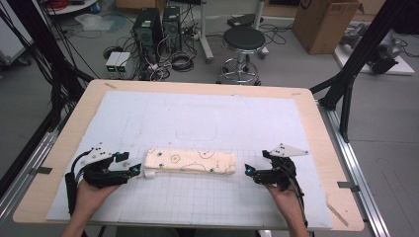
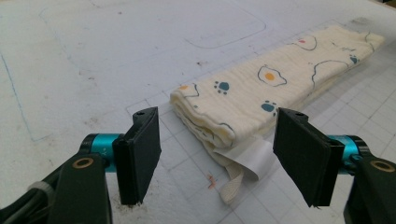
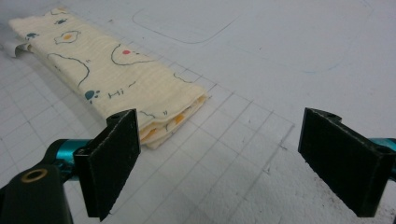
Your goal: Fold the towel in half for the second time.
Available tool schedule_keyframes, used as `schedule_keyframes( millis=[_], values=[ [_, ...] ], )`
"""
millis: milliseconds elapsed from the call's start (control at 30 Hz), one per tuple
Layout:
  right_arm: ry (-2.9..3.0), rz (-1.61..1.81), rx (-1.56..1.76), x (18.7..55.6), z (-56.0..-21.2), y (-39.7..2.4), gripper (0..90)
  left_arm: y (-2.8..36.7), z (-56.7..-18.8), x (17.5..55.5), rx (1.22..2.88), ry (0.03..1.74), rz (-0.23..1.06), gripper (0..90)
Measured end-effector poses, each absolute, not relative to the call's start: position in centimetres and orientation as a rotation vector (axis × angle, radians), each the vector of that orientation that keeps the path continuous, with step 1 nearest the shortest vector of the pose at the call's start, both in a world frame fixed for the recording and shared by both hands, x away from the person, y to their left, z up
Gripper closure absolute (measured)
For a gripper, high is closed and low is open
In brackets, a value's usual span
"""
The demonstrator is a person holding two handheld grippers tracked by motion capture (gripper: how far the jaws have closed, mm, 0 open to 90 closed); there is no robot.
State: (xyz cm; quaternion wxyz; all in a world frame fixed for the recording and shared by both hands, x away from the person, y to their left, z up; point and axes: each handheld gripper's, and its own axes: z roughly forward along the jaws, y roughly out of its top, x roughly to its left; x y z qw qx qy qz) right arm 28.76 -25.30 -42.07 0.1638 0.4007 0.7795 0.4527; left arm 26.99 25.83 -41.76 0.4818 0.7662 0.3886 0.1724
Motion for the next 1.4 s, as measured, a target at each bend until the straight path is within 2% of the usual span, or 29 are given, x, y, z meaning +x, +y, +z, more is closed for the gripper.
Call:
schedule_keyframes(
  millis=[1400],
  values=[
    [2.180,1.279,1.135,24.9,-41.9,-27.2,12.3,26.8,-42.1,23.1,1.899,0.962,0.454,28.9]
  ],
)
